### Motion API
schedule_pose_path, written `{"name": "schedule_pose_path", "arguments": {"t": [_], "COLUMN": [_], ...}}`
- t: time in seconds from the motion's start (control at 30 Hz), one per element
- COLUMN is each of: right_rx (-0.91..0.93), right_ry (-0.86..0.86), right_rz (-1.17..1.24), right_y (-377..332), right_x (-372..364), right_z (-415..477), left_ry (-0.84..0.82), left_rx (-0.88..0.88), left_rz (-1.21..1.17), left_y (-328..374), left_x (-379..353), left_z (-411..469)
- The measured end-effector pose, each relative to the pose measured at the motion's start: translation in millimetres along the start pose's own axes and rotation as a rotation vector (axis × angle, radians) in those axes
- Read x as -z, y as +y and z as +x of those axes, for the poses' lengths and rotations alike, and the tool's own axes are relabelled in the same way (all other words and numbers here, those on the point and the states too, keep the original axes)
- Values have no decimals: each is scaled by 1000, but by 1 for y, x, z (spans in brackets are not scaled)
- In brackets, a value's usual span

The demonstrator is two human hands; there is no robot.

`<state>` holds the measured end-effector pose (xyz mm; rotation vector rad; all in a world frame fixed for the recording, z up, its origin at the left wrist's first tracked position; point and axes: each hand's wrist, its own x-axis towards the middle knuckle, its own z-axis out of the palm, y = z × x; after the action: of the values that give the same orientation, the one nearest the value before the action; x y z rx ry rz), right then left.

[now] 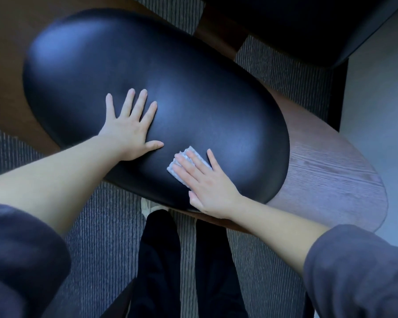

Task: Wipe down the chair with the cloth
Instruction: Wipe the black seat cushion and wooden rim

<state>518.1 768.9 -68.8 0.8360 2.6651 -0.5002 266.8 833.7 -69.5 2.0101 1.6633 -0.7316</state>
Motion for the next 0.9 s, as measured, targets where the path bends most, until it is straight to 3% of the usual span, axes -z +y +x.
{"name": "schedule_pose_path", "arguments": {"t": [0.57,0.73,0.9], "right_rx": [606,541,288], "right_ry": [-8,50,94], "right_rz": [-190,-131,-65], "right_y": [-11,-2,15], "right_x": [-21,-13,-7], "right_z": [4,4,5], "left_ry": [8,22,34], "left_rx": [-18,-49,-34], "left_rz": [-9,24,35], "left_y": [1,-6,-7], "left_x": [-10,-9,-6], "left_z": [-12,-13,-12]}}
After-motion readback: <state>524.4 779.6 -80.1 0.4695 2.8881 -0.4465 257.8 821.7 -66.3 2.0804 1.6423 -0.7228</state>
